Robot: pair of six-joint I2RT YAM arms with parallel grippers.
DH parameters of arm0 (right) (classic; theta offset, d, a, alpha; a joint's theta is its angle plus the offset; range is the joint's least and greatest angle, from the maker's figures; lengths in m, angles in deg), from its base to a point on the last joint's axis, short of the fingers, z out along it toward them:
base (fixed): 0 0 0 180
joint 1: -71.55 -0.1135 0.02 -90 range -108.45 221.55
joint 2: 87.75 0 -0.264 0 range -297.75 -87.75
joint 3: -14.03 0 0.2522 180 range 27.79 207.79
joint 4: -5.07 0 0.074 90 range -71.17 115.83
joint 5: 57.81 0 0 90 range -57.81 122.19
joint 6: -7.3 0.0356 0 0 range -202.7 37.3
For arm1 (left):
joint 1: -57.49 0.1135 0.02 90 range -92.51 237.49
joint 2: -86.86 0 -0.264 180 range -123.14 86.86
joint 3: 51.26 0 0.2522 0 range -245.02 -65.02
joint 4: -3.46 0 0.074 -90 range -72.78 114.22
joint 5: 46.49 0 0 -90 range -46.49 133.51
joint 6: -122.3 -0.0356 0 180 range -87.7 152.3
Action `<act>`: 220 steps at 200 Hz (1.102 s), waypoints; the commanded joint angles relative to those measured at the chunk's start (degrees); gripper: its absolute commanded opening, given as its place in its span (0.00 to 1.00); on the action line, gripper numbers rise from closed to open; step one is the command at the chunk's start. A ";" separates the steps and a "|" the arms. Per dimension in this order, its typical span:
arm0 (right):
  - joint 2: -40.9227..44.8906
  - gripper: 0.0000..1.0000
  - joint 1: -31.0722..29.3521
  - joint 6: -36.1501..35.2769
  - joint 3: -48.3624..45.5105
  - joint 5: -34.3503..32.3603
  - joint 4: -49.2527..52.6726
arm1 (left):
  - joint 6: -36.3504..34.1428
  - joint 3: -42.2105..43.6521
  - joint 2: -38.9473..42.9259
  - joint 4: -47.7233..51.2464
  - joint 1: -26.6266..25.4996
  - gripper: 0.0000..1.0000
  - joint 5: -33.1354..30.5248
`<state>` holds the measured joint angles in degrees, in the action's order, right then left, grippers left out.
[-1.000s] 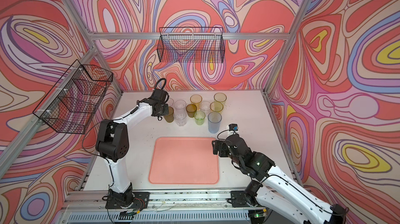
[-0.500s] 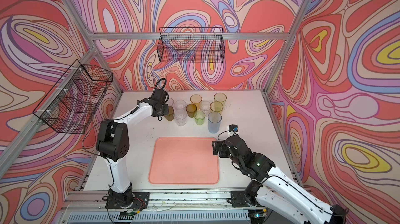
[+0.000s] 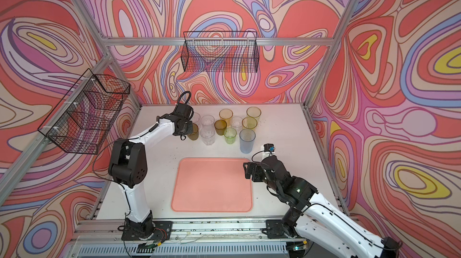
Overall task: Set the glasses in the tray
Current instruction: 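Lower the open left gripper onto the olive dimpled glass rim, then grip the olive dimpled glass rim with the left gripper and carry it onto the tray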
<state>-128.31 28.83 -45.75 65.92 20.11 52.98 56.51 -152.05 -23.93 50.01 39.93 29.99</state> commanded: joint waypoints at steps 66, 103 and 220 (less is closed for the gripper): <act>0.37 0.98 0.26 0.43 -0.51 0.97 -0.89 | 1.82 9.14 12.83 4.95 0.38 0.00 -1.17; 0.39 0.99 0.22 2.15 -0.25 1.86 0.01 | 2.77 12.15 18.47 6.42 0.39 0.00 1.74; 0.63 0.98 0.21 4.45 0.55 6.18 0.94 | 3.65 23.54 38.71 14.03 -6.67 0.00 6.60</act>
<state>-128.26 28.83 -41.62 65.92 24.20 53.68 58.78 -130.06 11.11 58.76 36.19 37.71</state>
